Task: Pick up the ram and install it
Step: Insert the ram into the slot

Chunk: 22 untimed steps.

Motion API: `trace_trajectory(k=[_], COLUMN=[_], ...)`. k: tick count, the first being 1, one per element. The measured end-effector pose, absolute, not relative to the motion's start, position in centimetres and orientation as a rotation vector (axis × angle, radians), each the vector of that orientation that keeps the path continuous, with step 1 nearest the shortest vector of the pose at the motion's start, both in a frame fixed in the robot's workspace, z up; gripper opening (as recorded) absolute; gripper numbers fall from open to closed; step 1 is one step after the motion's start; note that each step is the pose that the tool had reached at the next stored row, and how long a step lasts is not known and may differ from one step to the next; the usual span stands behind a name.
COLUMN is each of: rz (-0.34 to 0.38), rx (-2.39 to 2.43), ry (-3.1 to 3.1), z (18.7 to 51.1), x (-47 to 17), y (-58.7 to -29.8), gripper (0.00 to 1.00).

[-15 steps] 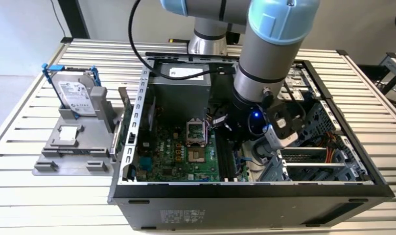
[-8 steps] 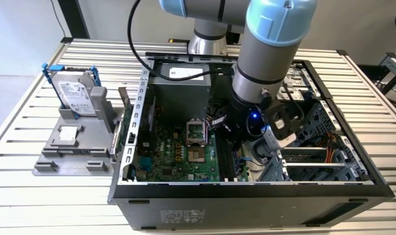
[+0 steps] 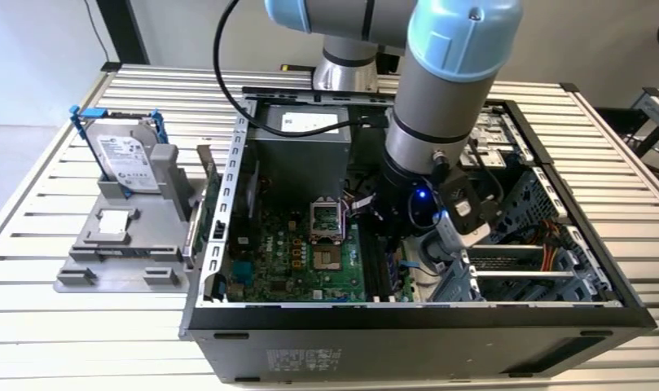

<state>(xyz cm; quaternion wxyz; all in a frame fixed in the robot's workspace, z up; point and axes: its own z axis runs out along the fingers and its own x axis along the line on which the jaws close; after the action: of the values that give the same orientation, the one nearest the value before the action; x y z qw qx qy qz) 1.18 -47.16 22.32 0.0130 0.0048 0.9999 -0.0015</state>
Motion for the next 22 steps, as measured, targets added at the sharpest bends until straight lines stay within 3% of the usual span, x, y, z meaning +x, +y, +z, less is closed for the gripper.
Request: trace_trajectory(k=[22], rz=[-0.006], rx=[0.036], ry=[3.116], z=[22.27], x=[1.09], y=[-47.07], gripper=[0.00])
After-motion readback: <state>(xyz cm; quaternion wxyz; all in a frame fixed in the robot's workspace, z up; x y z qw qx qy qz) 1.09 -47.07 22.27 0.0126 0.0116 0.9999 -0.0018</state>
